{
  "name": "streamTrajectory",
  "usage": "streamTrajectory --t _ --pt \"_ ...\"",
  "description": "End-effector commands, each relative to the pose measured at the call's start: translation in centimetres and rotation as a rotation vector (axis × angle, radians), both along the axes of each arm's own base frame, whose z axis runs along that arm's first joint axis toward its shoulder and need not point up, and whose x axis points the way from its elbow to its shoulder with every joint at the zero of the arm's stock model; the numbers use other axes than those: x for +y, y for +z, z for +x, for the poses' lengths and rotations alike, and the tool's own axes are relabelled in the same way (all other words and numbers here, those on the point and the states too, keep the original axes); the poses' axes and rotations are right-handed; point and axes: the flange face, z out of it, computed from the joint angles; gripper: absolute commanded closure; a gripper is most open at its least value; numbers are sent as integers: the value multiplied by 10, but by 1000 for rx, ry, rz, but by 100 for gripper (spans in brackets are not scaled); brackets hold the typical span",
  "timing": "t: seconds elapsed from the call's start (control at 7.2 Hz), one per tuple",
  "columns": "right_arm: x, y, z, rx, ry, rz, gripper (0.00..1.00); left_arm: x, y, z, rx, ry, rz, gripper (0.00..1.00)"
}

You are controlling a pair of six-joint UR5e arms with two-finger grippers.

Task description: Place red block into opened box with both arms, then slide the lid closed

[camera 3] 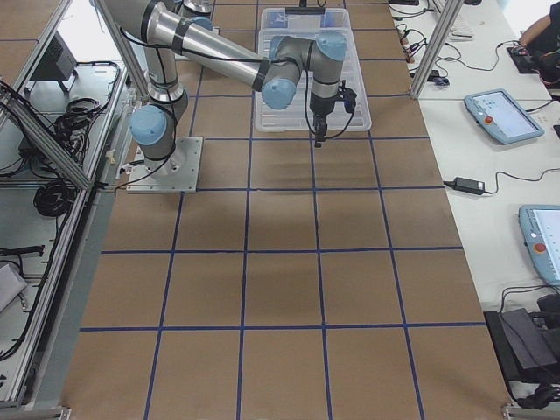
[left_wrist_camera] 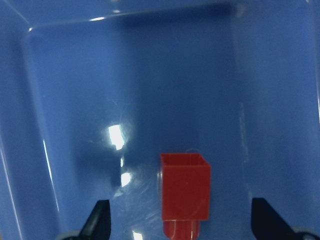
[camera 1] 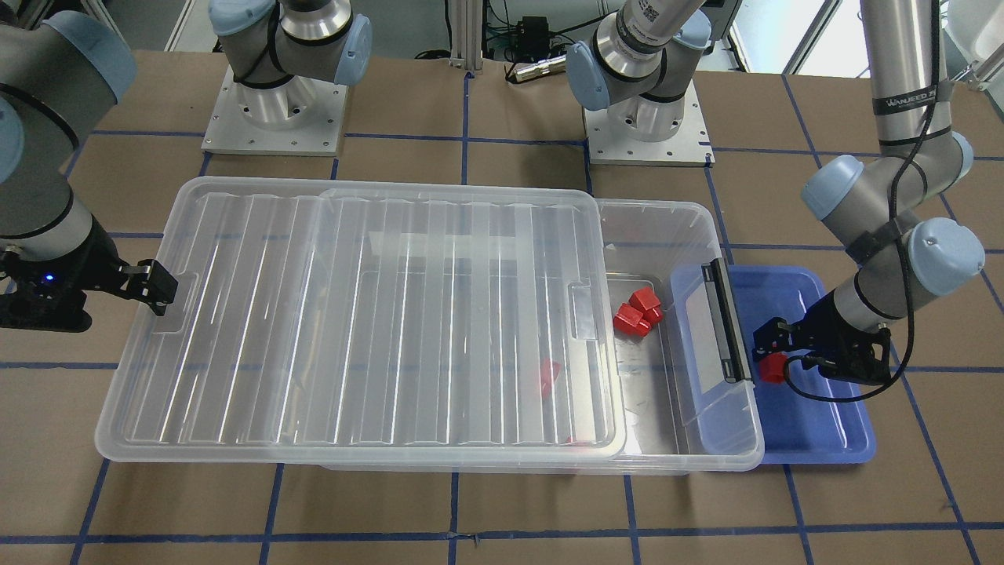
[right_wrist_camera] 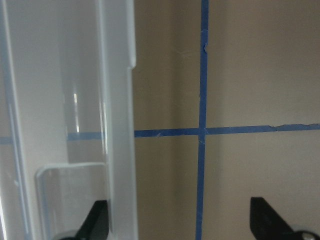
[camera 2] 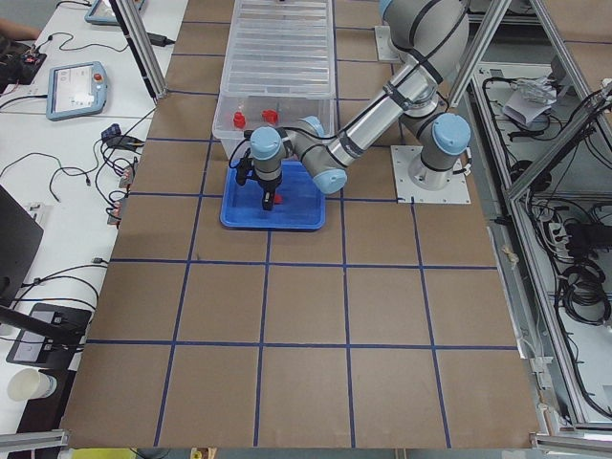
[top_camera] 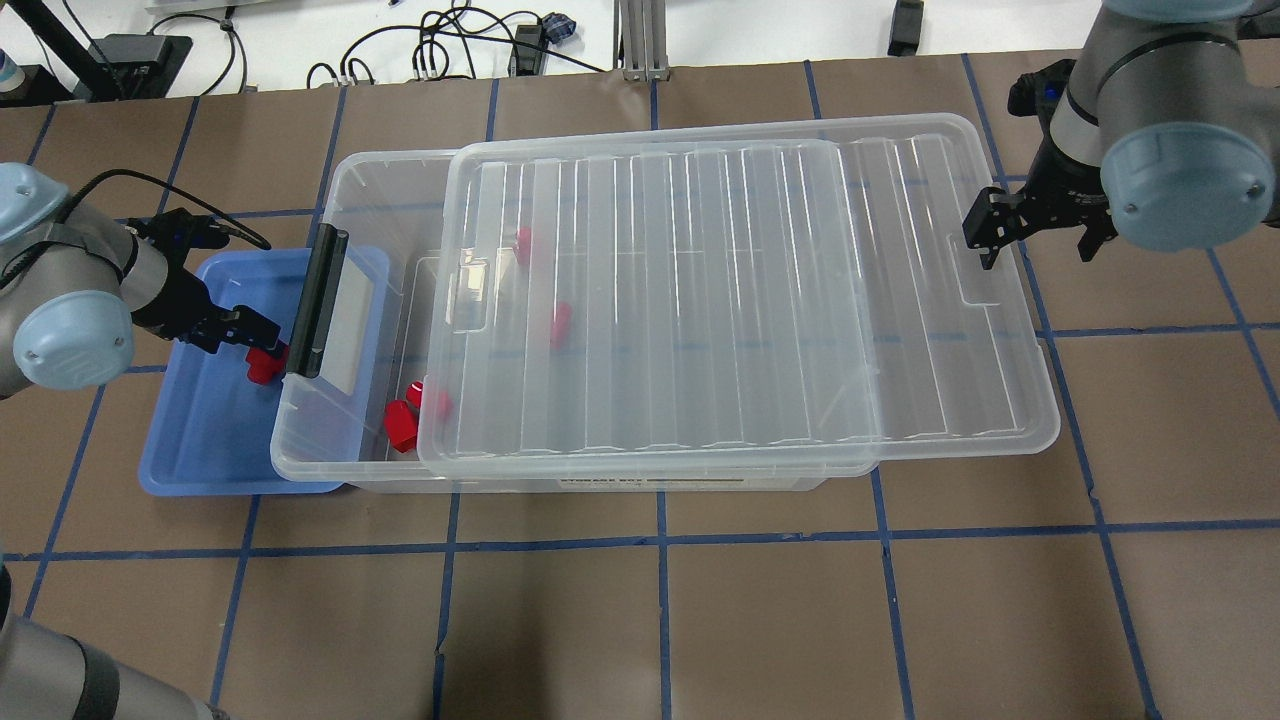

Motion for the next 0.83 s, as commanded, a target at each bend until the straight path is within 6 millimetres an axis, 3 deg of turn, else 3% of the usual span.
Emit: streamTrajectory --t 0.0,0.28,0.42,0.56,0.69 --pt "-2 1 -14 6 40 -17 0 -7 -7 1 9 6 13 100" --pt "-4 -2 -21 6 40 -12 0 -12 3 3 -5 2 1 100" --pt "-3 -4 -33 3 24 -5 0 -14 23 -1 2 -6 27 100" --pt "-3 -5 -40 2 24 -1 0 -29 74 5 -26 -18 44 100" --pt "-4 -5 -40 2 24 -2 0 -38 111 9 -4 -20 101 100"
